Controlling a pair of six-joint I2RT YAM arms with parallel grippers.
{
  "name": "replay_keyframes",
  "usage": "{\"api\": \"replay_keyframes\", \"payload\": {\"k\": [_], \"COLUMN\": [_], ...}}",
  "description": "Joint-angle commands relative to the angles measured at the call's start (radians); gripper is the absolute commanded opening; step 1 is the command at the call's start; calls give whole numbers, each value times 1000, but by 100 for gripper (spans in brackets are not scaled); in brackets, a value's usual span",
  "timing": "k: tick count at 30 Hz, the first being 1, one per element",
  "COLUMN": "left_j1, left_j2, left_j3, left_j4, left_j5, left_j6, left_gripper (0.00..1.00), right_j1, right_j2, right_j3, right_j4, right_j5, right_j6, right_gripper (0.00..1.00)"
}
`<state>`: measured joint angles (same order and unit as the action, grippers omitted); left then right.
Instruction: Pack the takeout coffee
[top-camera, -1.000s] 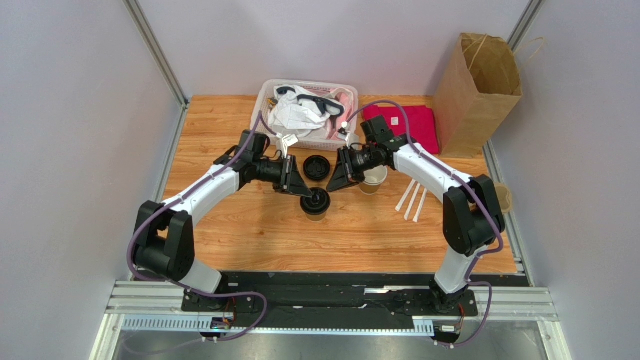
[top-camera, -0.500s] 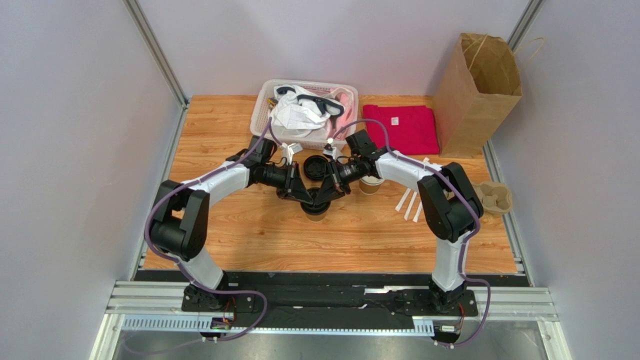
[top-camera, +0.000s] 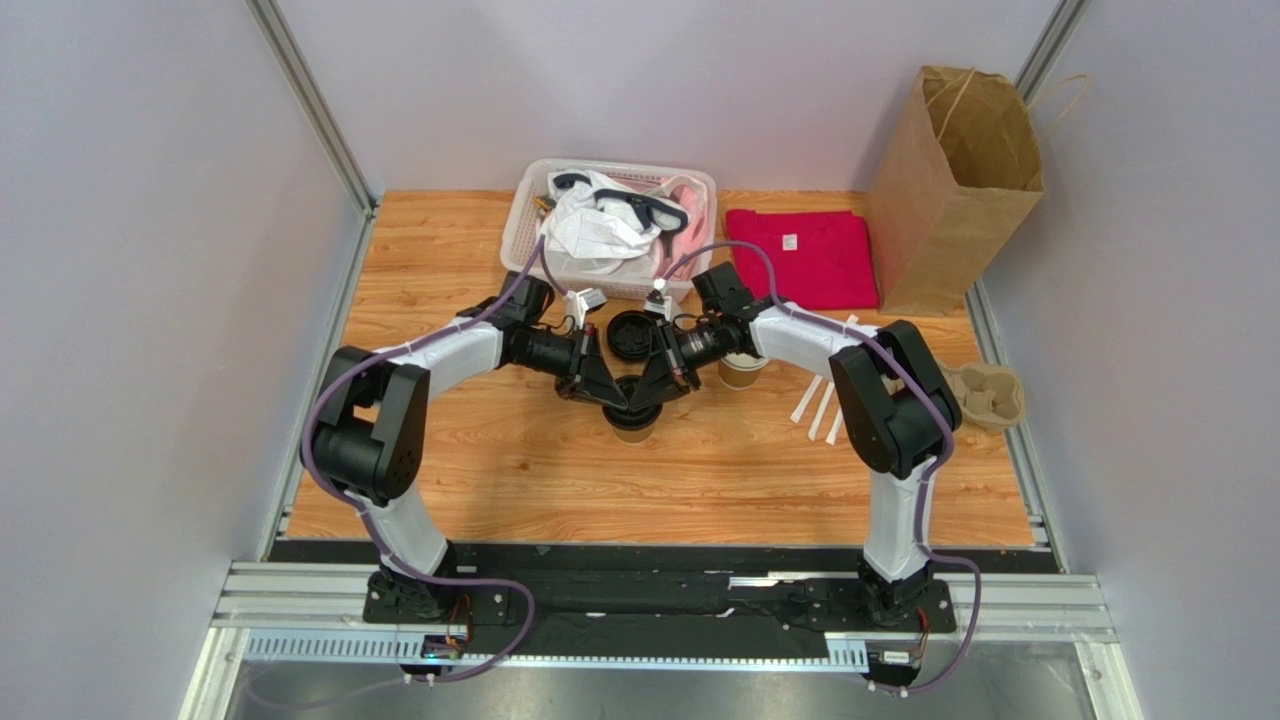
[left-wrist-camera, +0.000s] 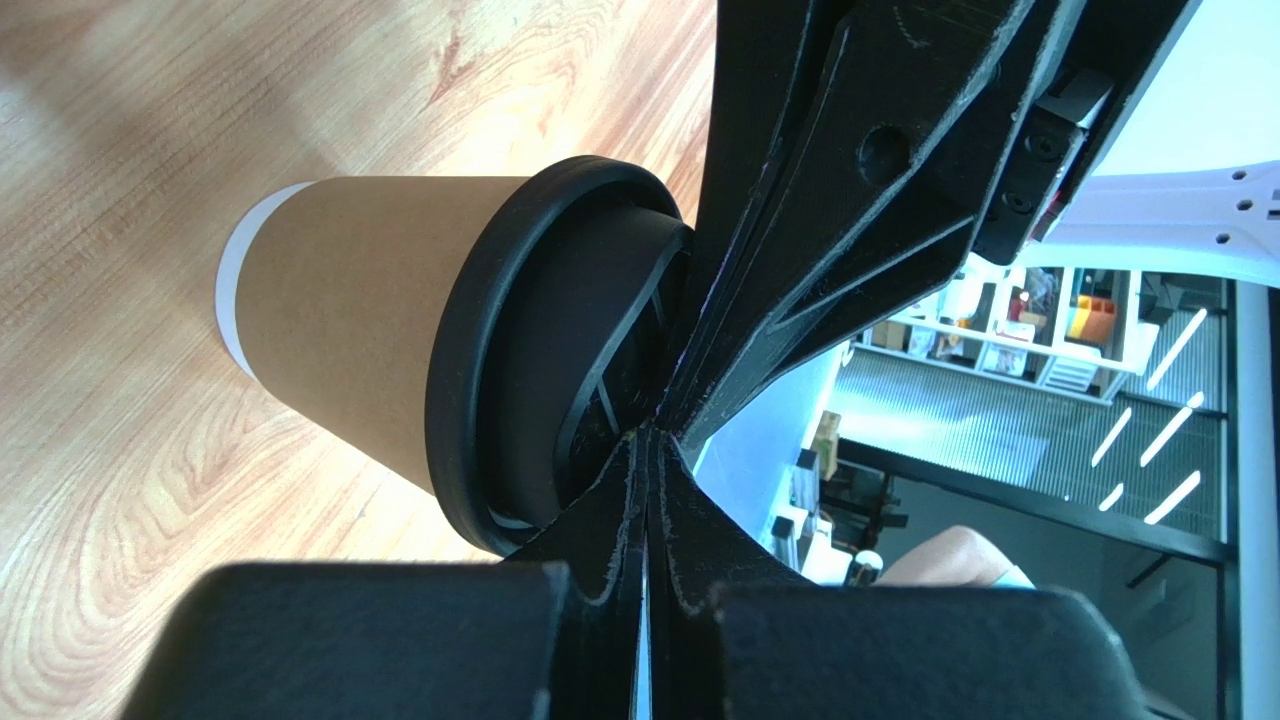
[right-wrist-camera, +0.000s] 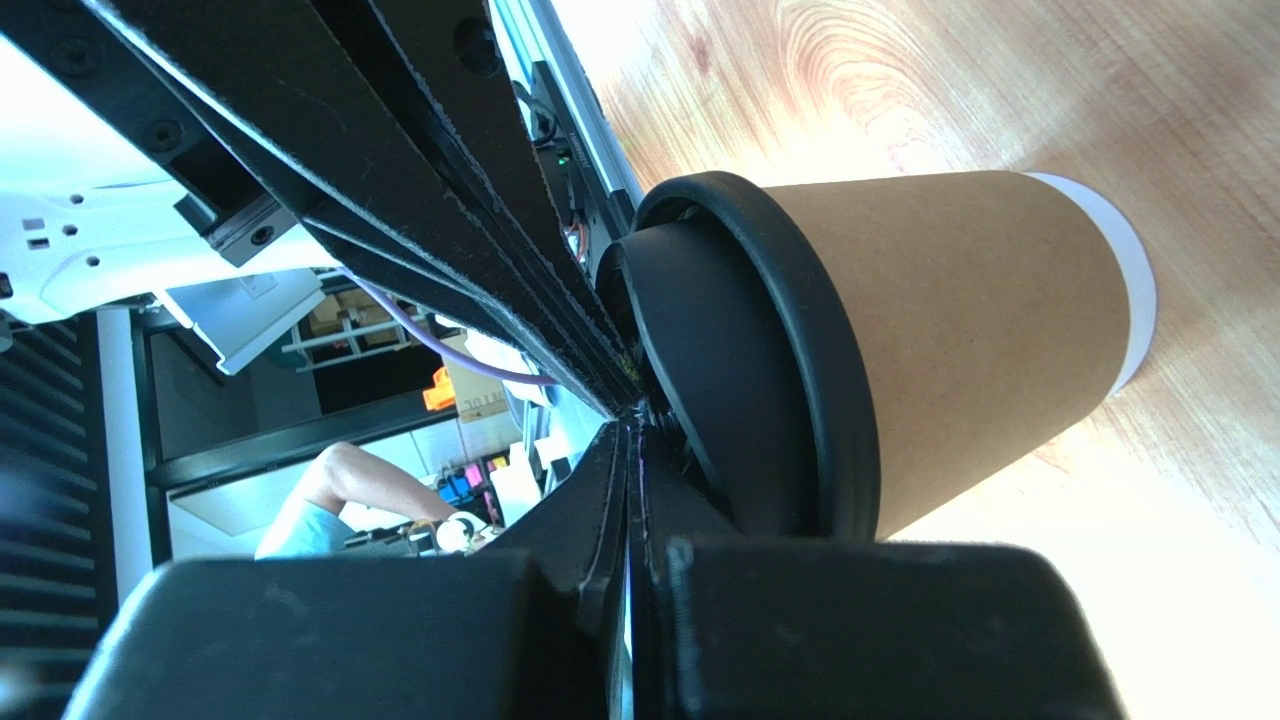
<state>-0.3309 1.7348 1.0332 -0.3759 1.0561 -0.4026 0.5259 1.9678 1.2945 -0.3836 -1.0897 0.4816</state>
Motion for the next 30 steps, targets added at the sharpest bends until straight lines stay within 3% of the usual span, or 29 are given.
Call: {"api": "replay_keyframes", "payload": {"k": [1, 18, 30], "left_j1": [10, 18, 1], "left_j2": [39, 58, 17], "left_j3": [-19, -28, -19], "left_j4": [-32, -32, -21], "left_j5": [-151, -154, -130], "left_j6": [64, 62, 59], "left_gripper": [0, 0, 0], "right_j1": [-1, -27, 8], "right_j2": [77, 163, -82], "right_j3": [-64, -103, 11], "right_j4": [-11, 74, -44], "right_j5": [227, 208, 131], "right_j6": [-103, -130, -140], "right_gripper": [0, 0, 1]}}
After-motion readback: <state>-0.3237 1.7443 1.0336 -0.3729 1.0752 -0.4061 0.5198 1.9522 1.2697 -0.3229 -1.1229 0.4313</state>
